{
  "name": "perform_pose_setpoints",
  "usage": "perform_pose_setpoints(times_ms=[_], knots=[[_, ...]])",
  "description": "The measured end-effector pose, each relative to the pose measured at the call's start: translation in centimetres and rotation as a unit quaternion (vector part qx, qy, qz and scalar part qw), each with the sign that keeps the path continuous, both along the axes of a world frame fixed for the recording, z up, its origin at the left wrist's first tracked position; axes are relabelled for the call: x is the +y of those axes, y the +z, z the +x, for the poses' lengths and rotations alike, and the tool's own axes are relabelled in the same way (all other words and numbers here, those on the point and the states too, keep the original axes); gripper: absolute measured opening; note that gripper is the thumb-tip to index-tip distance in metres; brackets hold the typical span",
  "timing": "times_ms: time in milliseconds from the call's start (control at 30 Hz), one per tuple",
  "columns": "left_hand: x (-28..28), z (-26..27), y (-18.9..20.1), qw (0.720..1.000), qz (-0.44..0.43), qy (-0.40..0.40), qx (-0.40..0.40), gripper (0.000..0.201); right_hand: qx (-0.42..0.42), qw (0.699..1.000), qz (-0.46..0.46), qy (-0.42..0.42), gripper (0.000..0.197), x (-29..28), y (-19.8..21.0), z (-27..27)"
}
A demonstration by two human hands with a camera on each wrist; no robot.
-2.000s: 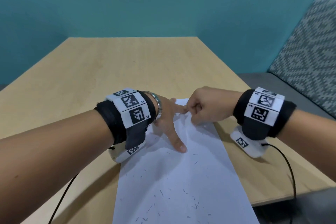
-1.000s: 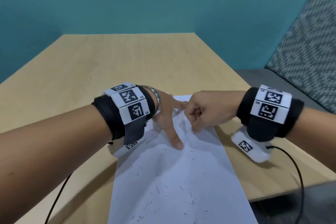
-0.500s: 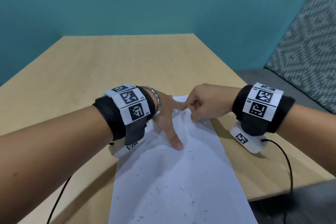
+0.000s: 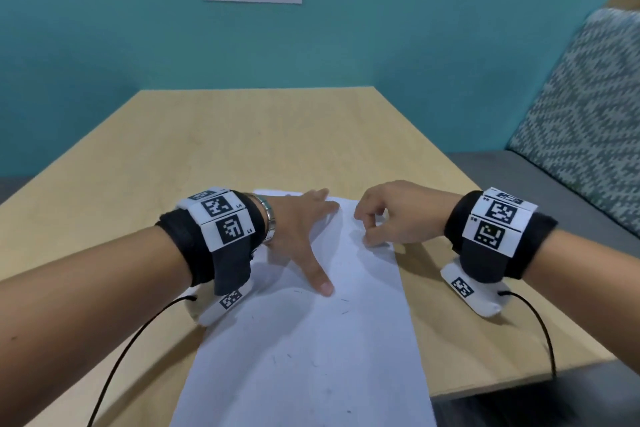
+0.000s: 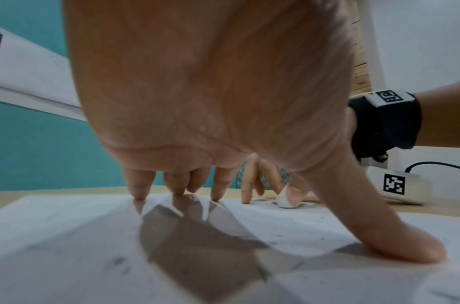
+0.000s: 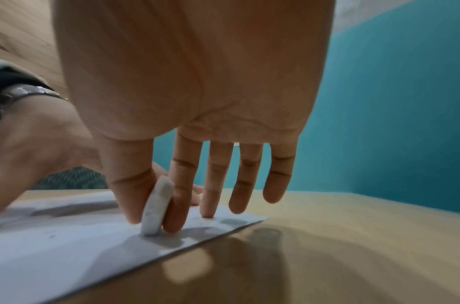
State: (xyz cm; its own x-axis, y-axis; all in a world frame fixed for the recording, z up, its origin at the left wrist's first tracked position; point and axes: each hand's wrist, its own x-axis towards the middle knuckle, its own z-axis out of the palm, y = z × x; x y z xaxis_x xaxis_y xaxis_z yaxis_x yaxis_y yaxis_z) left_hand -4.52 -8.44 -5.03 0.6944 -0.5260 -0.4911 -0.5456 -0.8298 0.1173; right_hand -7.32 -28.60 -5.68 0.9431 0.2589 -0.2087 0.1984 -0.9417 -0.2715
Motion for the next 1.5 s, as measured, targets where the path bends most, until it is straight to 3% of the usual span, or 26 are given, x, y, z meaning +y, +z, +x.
perform_pose_setpoints(times_ms=[200, 400, 533, 667, 833, 967, 1100, 1267, 1400, 1500], knots=[[2.4, 1.0, -0.2, 0.999, -0.01, -0.009, -0.038, 0.136, -0.012, 0.999, -0.042, 0.017, 0.02, -0.1, 0.0, -1.4], [5.2, 1.0, 0.9, 0.999, 0.017, 0.03, -0.035, 0.102, -0.013, 0.998, -0.044, 0.049, 0.019, 1.4, 1.0, -4.6], [6.4, 1.0, 1.2, 0.999, 0.028, 0.033, -0.019, 0.095, 0.02, 0.998, 0.052, 0.037, 0.018, 1.9, 1.5, -4.5], [5.5, 0.4, 0.9, 0.999, -0.042, 0.034, -0.004, 0.089, -0.013, 0.997, 0.081, -0.01, 0.018, 1.7, 1.2, -2.3], [2.4, -1.5, -0.4, 1.0, 0.017, -0.011, 0.021, 0.114, 0.008, 0.999, 0.039, 0.031, 0.017, 3.9, 0.5, -1.6], [1.9, -1.9, -0.2, 0.999, 0.025, -0.01, 0.019, 0.116, 0.015, 1.0, 0.002, 0.024, 0.017, 4.9, 0.3, -0.5], [1.9, -1.7, -0.4, 0.999, 0.025, -0.008, 0.019, 0.109, 0.083, 0.992, 0.01, 0.09, 0.016, 5.9, 0.3, -1.3], [1.8, -1.9, -0.1, 0.999, 0.048, 0.0, 0.01, 0.117, 0.02, 0.999, -0.002, 0.05, 0.022, 5.2, 0.6, 0.4], [1.9, -1.8, -0.2, 1.0, 0.026, 0.007, 0.015, 0.103, 0.065, 0.993, 0.017, 0.102, 0.03, 6.3, -0.1, -0.9], [1.9, -2.0, 0.0, 0.999, 0.036, 0.006, 0.016, 0.117, 0.017, 0.998, 0.008, 0.059, 0.028, 5.3, 0.4, 0.5]])
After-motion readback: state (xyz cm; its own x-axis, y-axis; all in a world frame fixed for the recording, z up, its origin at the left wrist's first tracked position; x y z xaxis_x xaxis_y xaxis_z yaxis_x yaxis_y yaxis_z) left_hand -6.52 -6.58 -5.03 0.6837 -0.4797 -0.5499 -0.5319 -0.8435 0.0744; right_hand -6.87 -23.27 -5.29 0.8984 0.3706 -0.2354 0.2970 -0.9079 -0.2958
